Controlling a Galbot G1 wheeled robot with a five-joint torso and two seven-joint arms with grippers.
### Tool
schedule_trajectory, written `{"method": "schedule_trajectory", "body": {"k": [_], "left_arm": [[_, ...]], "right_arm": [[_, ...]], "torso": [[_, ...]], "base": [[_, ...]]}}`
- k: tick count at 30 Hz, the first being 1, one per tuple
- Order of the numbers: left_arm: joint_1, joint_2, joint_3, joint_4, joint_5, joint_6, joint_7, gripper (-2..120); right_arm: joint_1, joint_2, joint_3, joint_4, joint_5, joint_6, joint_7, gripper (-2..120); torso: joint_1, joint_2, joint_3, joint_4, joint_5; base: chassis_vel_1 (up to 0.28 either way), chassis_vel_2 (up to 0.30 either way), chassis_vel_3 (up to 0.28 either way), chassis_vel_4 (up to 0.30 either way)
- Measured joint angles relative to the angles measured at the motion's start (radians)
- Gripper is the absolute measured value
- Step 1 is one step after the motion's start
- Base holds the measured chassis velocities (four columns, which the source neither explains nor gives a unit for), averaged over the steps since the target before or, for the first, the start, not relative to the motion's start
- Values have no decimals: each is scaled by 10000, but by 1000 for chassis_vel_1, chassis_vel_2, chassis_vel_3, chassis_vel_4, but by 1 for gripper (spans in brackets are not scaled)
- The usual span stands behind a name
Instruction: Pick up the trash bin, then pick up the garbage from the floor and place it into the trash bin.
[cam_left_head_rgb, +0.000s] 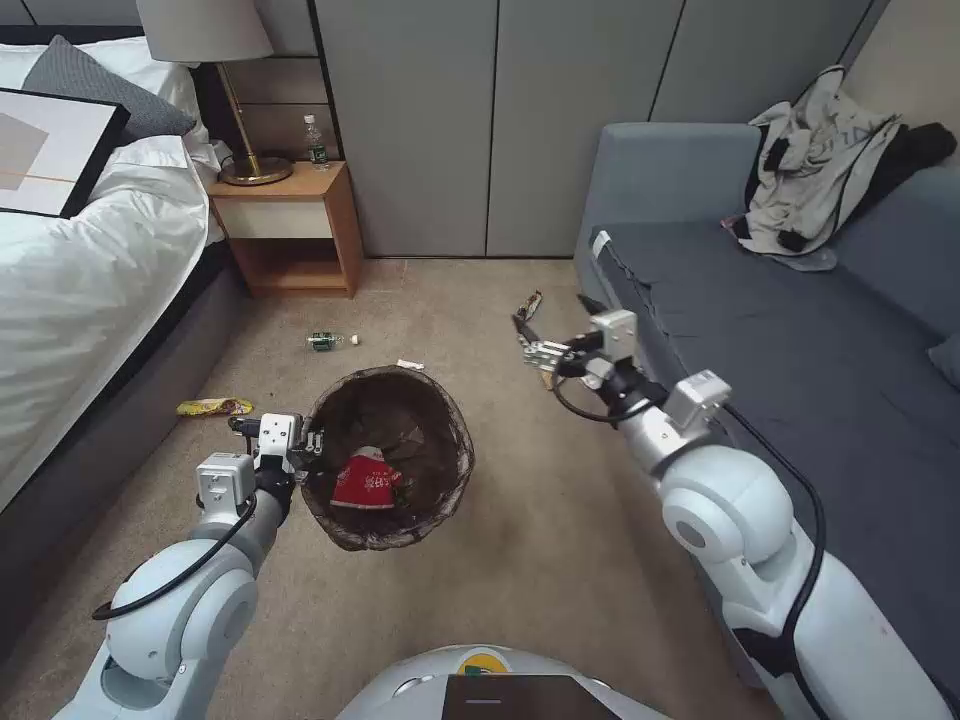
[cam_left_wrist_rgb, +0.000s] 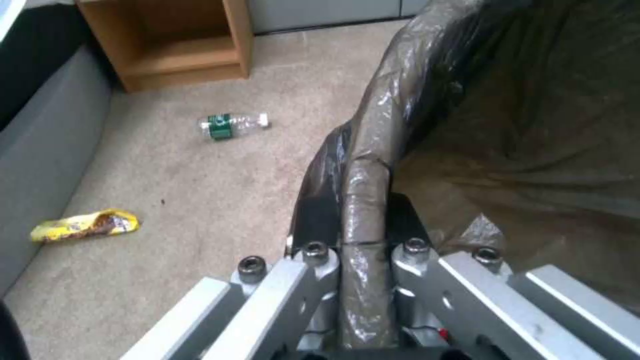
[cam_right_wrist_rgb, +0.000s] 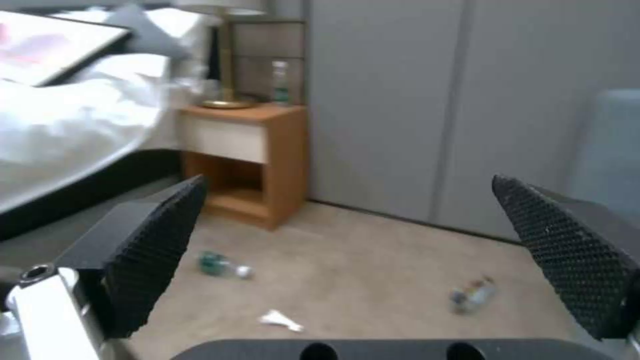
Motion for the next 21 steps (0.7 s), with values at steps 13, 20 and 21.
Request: {"method": "schedule_trajectory", "body": {"k": [13, 20, 21], "left_arm": [[23, -90, -163, -58, 208, -52, 281, 3], [87, -165, -78, -117, 496, -121, 453, 3], [110, -198, -56, -145, 552, -125, 489, 3]], "right_arm": [[-2969, 2139, 1824, 571, -1543, 711, 63, 100], [-4800, 3268, 2400, 528, -3586, 2443, -404, 100], [-5027, 3396, 2465, 488, -3656, 2711, -576, 100]], "torso": [[0, 0, 0, 1, -2], [0, 0, -1, 0, -2], [0, 0, -1, -1, -2]], "base": [[0, 0, 0, 0], [0, 0, 0, 0], [0, 0, 0, 0]]}}
